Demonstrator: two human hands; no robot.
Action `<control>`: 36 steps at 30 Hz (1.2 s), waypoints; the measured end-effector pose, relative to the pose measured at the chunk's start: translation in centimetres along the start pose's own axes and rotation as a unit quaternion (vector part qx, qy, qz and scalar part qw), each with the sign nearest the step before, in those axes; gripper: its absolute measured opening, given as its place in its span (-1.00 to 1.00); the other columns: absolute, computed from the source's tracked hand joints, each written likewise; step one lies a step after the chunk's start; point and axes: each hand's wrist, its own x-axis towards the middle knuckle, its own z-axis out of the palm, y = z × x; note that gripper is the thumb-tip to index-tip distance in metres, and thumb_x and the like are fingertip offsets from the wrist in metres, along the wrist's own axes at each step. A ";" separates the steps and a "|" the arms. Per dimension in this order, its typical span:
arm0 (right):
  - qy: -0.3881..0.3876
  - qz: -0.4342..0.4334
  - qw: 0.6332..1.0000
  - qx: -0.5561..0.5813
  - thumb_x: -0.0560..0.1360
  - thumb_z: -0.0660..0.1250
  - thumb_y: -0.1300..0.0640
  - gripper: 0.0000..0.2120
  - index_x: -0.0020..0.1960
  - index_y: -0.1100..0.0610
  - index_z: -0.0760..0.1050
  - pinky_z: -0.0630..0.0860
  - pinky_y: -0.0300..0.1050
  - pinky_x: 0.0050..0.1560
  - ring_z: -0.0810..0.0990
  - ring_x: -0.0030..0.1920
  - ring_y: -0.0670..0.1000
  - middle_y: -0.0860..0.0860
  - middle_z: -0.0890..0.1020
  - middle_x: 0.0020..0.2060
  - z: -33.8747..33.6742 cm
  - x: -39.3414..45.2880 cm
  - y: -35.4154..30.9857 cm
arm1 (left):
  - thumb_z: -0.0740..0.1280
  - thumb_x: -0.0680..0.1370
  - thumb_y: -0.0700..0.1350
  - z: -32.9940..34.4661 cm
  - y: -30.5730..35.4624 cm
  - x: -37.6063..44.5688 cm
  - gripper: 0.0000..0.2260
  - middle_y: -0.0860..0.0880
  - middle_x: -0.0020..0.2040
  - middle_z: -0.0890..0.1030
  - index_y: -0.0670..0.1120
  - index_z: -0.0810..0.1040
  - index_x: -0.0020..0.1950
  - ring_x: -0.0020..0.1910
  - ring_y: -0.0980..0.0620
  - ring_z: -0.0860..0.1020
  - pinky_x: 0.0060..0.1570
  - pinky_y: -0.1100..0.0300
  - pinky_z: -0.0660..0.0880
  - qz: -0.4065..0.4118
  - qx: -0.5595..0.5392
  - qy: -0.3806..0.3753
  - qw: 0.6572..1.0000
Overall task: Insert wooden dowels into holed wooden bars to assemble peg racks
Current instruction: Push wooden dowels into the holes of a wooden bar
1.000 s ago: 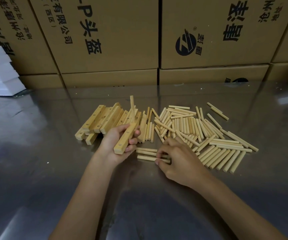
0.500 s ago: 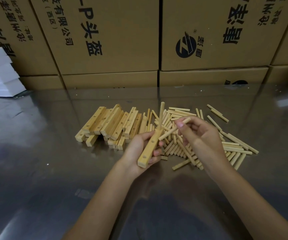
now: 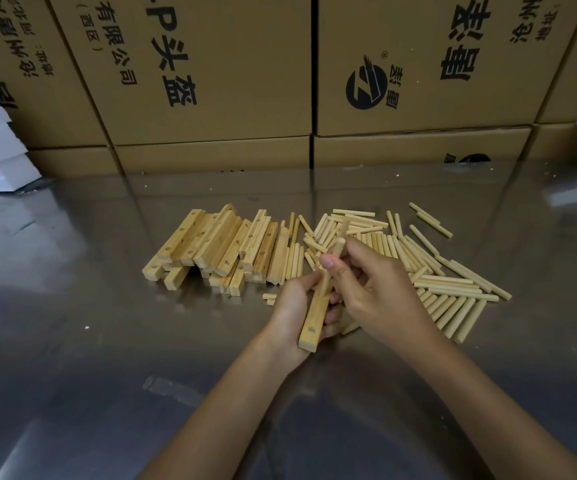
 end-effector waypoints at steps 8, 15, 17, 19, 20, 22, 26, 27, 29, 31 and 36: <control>0.066 0.020 0.998 0.014 0.56 0.37 -0.01 -0.76 -0.19 0.07 0.42 0.55 -0.08 -0.56 0.58 -0.51 -0.12 -0.08 0.57 -0.43 1.3 -0.3 0.2 | 0.11 0.67 0.00 0.3 -0.8 0.6 -0.64 -0.08 -0.33 0.37 -0.16 0.57 -0.11 -0.53 0.06 0.31 -0.57 0.27 0.20 0.014 -0.015 0.025 0.999; 0.048 0.050 0.997 0.041 0.59 0.34 0.05 -0.83 -0.15 0.06 0.45 0.57 0.04 -0.56 0.61 -0.51 -0.06 -0.05 0.58 -0.40 1.3 -0.3 0.4 | 0.10 0.69 0.00 0.2 -0.7 0.6 -0.62 -0.07 -0.34 0.40 -0.15 0.56 -0.15 -0.55 0.08 0.33 -0.57 0.27 0.22 0.012 -0.009 0.037 0.999; 0.030 0.054 0.997 0.038 0.61 0.30 0.07 -0.88 -0.11 0.04 0.47 0.59 0.06 -0.51 0.64 -0.46 -0.06 -0.07 0.60 -0.36 1.1 -0.3 0.5 | 0.10 0.70 0.00 0.1 -0.7 0.5 -0.62 -0.08 -0.34 0.40 -0.16 0.55 -0.16 -0.56 0.09 0.33 -0.57 0.27 0.22 0.011 -0.003 0.034 0.999; 0.016 0.055 0.998 0.036 0.61 0.28 0.06 -0.88 -0.09 0.06 0.48 0.61 0.04 -0.48 0.65 -0.43 -0.07 -0.07 0.60 -0.34 0.9 -0.2 0.6 | 0.10 0.69 0.00 0.2 -0.6 0.5 -0.63 -0.08 -0.33 0.40 -0.16 0.54 -0.15 -0.56 0.09 0.33 -0.58 0.27 0.22 0.007 -0.006 0.029 1.000; 0.013 0.054 0.998 0.034 0.61 0.28 0.05 -0.86 -0.09 0.07 0.49 0.61 0.03 -0.47 0.65 -0.42 -0.08 -0.07 0.60 -0.35 0.9 -0.2 0.6 | 0.09 0.69 0.00 0.2 -0.6 0.5 -0.64 -0.08 -0.33 0.39 -0.16 0.54 -0.13 -0.56 0.09 0.32 -0.58 0.28 0.21 0.004 -0.009 0.025 1.000; 0.021 0.053 0.998 0.038 0.59 0.31 0.02 -0.83 -0.11 0.10 0.50 0.60 -0.03 -0.47 0.64 -0.43 -0.08 -0.04 0.59 -0.35 0.9 -0.2 0.6 | 0.10 0.69 -0.01 0.2 -0.5 0.4 -0.65 -0.08 -0.33 0.39 -0.18 0.55 -0.07 -0.56 0.09 0.32 -0.59 0.29 0.20 0.001 -0.013 0.020 1.000; 0.061 0.076 0.991 0.093 0.53 0.40 -0.02 -0.88 0.00 0.00 0.54 0.56 -0.23 -0.39 0.64 -0.40 -0.10 -0.02 0.61 -0.33 1.6 -0.4 0.4 | 0.11 0.69 -0.04 0.0 0.3 0.2 -0.62 -0.08 -0.34 0.46 -0.22 0.63 -0.03 -0.57 0.09 0.33 -0.65 0.31 0.23 0.020 -0.036 0.034 0.999; 0.079 0.071 0.991 0.085 0.54 0.39 -0.02 -0.89 0.02 -0.03 0.54 0.52 -0.29 -0.37 0.61 -0.39 -0.13 -0.05 0.60 -0.34 1.7 -0.4 0.5 | 0.09 0.69 -0.05 -0.4 0.7 0.1 -0.66 -0.07 -0.34 0.45 -0.21 0.58 0.03 -0.57 0.09 0.33 -0.66 0.31 0.24 0.030 -0.046 0.038 0.998; 0.116 0.050 0.991 0.043 0.60 0.31 0.02 -0.95 0.02 -0.03 0.54 0.43 -0.33 -0.35 0.55 -0.36 -0.15 -0.10 0.59 -0.33 1.6 -0.3 0.9 | 0.05 0.70 -0.08 -1.4 1.9 -0.1 -0.73 -0.04 -0.34 0.42 -0.18 0.48 0.13 -0.55 0.10 0.33 -0.67 0.31 0.24 0.048 -0.075 0.039 0.995; 0.119 0.041 0.992 -0.011 0.61 0.27 0.13 -0.90 0.01 0.01 0.56 0.42 -0.31 -0.29 0.56 -0.28 -0.16 -0.16 0.59 -0.27 1.2 -0.2 1.5 | 0.03 0.70 -0.09 -2.8 3.3 -0.3 -0.76 -0.03 -0.32 0.41 -0.16 0.43 0.20 -0.53 0.10 0.32 -0.67 0.31 0.25 0.068 -0.102 0.046 0.991; -0.055 -0.002 0.974 -0.219 0.53 0.34 0.14 -0.90 0.00 0.01 0.61 0.38 -0.17 0.10 0.40 0.04 -0.17 -0.18 0.52 -0.06 1.2 -0.6 3.0 | 0.04 0.69 -0.09 -5.3 5.7 -0.7 -0.76 -0.03 -0.32 0.41 -0.16 0.40 0.22 -0.49 0.10 0.32 -0.65 0.30 0.25 0.097 -0.134 0.083 0.983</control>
